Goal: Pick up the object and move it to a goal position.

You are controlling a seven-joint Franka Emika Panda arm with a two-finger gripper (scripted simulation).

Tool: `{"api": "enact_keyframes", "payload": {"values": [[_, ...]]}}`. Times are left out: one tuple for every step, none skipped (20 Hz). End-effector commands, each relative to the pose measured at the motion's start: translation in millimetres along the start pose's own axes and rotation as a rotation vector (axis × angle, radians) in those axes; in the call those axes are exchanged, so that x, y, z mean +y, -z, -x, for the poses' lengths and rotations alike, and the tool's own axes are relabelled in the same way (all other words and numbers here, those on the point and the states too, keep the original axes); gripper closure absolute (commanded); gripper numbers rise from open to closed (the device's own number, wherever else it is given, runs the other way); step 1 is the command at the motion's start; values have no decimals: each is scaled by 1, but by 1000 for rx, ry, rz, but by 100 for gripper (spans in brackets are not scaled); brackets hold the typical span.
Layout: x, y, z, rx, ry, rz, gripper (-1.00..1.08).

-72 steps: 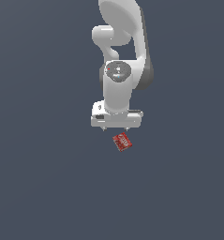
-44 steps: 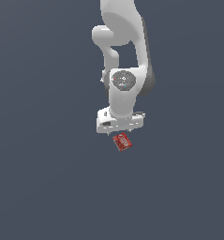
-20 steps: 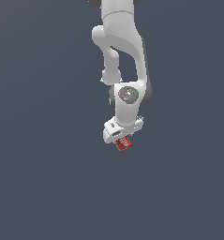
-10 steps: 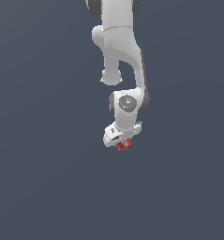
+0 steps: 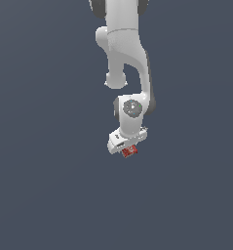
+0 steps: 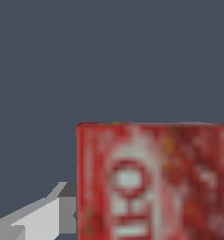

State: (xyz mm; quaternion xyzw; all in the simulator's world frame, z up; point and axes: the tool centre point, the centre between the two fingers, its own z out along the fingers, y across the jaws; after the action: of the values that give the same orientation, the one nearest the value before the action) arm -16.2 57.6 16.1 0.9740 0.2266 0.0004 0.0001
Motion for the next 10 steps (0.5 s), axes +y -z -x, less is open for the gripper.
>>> {"api": "enact_keyframes", "payload": {"values": [[0, -1, 0, -1, 0, 0, 108], [0, -1, 0, -1, 0, 0, 108], [0, 0, 0, 0, 0, 0, 108], [0, 0, 0, 0, 0, 0, 108], [1, 1, 0, 0, 0, 0, 108], [1, 2, 1, 0, 0, 0, 108], [3, 4, 1, 0, 0, 0, 108], [4, 7, 2, 0, 0, 0, 108], [6, 10, 2, 0, 0, 0, 108], [8, 14, 3, 0, 0, 0, 108]]}}
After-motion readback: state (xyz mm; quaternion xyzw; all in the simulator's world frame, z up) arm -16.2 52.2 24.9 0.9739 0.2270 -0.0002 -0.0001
